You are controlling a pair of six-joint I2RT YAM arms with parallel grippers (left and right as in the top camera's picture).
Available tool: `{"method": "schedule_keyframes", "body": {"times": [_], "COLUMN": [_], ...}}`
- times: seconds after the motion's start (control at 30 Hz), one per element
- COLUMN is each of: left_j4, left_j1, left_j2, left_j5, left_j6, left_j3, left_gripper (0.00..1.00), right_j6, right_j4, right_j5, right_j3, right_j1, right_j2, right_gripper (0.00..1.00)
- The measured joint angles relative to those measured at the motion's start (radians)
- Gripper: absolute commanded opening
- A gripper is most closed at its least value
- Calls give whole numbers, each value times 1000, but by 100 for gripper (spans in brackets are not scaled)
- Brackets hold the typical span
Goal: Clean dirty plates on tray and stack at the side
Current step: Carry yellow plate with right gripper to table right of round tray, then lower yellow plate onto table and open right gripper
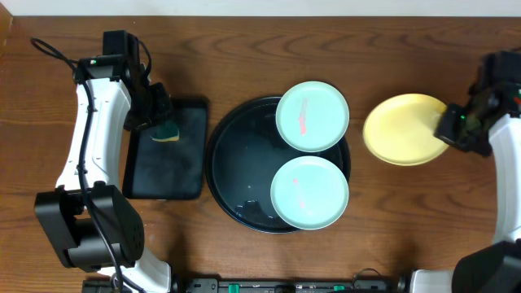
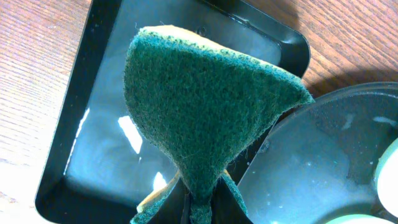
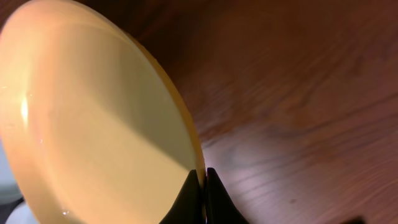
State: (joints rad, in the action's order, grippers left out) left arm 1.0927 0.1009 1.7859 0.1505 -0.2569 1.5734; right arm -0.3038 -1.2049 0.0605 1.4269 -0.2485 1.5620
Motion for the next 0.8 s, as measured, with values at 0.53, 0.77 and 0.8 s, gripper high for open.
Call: {"method": "schedule_keyframes", "body": {"times": [0.53, 0.77, 0.8], "left_j4": [-1, -2, -1], "left_j1": [0, 0, 0], "left_j2": [0, 0, 0], "left_j5": [0, 0, 0], "left_j6": [23, 46, 49], "left_j3": [0, 0, 0], "left_gripper": [7, 7, 8], "right_j6": [48, 55, 56], "right_j4": [532, 573, 569], "right_j5": [-41, -68, -75], "right_j3": [-457, -520, -519], "right_j1": [-105, -105, -105], "right_j2": [0, 0, 0], "right_gripper": [11, 31, 33]}}
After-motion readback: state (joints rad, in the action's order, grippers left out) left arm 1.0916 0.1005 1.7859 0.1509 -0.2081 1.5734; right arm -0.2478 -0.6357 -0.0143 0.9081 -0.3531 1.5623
